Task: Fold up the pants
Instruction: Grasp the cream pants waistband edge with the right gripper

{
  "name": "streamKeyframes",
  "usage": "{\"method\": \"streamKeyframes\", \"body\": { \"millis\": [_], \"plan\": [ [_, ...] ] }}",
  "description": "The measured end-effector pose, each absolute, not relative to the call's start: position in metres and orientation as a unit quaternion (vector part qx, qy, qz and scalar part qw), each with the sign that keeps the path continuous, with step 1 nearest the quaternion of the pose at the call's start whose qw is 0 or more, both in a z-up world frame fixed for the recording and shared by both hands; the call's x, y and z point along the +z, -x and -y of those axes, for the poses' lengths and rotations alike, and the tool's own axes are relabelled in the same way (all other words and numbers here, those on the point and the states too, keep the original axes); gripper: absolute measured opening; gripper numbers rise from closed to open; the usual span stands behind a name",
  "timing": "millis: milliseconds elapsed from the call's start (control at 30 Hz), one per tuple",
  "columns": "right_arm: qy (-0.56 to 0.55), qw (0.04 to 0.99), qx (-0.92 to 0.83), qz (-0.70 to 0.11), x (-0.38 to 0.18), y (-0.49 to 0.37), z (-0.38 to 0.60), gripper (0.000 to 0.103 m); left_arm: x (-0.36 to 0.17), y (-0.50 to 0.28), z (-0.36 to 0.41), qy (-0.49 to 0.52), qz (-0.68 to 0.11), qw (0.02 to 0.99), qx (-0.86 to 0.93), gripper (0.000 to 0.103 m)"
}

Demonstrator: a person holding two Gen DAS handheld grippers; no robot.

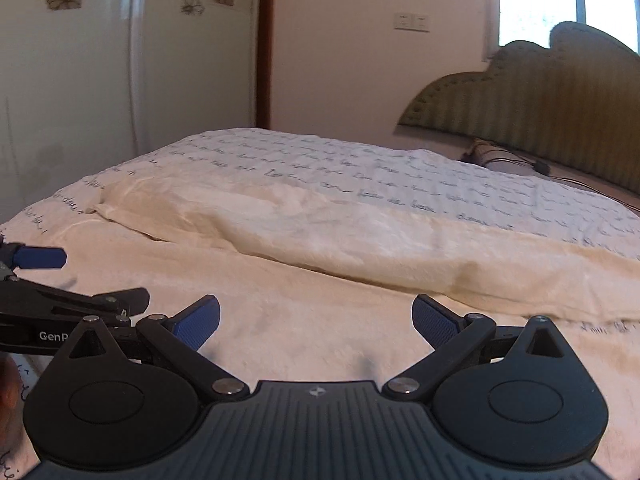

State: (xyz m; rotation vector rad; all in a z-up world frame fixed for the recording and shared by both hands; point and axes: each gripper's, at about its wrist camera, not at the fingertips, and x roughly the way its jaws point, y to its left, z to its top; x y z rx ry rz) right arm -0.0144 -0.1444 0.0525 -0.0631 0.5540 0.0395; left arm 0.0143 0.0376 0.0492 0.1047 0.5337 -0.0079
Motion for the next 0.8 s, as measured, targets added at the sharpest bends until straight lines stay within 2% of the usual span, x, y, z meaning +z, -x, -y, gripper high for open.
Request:
{"method": "streamKeyframes", "body": {
  "millis": [167, 400, 600, 667, 700, 767, 800],
  "plan": [
    [0.054, 0.967, 0.046, -0.245, 0.068, -0.046, 0.145, 0.103, 0.063, -0.046, -0.067, -0.033, -0.273, 0.961, 0.013, 0.102],
    [0.006, 0.940, 0.112, -0.321, 0.051, -0.175, 0.170, 0.102, 0.062, -0.085, -0.096, -0.011, -0.292, 0.955, 0.043, 0.102],
    [0.014, 0.926, 0.195, -0.324, 0.039, -0.243, 0.161, 0.102, 0.055, -0.099, -0.102, -0.020, -0.306, 0.951, 0.034, 0.102],
    [0.035, 0.916, 0.217, -0.335, 0.035, -0.263, 0.152, 0.097, 0.056, -0.102, -0.102, -0.027, -0.299, 0.953, 0.038, 0.102],
    [0.046, 0.909, 0.227, -0.347, 0.032, -0.273, 0.146, 0.091, 0.057, -0.105, -0.102, -0.028, -0.298, 0.953, 0.039, 0.102],
    [0.063, 0.894, 0.239, -0.372, 0.024, -0.291, 0.135, 0.076, 0.059, -0.111, -0.105, -0.023, -0.300, 0.953, 0.039, 0.102],
    [0.070, 0.888, 0.244, -0.383, 0.020, -0.298, 0.131, 0.065, 0.060, -0.115, -0.106, -0.020, -0.302, 0.952, 0.039, 0.102]
  ]
}}
